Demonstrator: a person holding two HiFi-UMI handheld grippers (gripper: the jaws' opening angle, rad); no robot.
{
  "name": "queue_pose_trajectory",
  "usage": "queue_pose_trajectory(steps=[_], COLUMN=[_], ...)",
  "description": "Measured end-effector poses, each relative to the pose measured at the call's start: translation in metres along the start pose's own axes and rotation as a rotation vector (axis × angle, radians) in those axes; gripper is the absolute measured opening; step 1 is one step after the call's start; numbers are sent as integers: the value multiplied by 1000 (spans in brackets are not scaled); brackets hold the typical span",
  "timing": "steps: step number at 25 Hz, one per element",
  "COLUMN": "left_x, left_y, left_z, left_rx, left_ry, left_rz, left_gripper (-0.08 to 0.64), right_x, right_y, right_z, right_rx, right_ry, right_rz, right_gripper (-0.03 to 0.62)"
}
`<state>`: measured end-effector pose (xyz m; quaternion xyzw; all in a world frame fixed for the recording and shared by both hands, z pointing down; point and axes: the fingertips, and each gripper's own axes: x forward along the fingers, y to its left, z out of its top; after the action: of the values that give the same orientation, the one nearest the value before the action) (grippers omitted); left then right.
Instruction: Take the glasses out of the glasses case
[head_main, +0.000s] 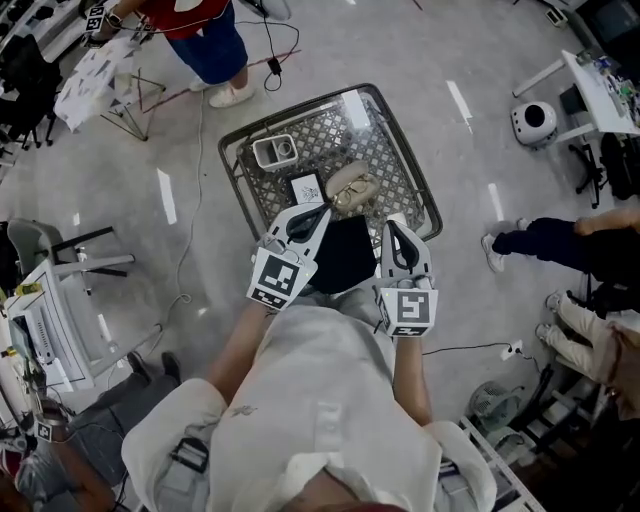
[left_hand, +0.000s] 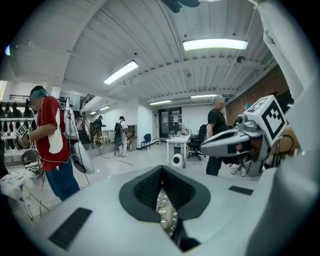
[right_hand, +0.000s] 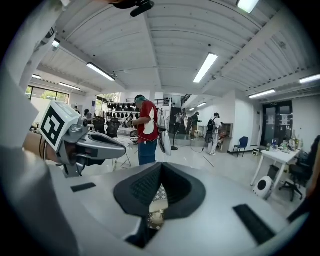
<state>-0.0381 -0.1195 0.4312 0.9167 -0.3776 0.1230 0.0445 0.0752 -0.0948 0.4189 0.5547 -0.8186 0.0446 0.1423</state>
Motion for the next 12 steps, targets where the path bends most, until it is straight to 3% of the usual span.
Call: queue_pose_trajectory(steps=[12], left_x=[37], left_y=[7], left_z=[-41], left_rx=[-37], left_ry=[76], left_rz=[-34], left_gripper=[14], right_x=[37], right_y=[-4], right_z=[-36], right_rx=[10], right_ry=[93], right_rz=[44], right_gripper=[6])
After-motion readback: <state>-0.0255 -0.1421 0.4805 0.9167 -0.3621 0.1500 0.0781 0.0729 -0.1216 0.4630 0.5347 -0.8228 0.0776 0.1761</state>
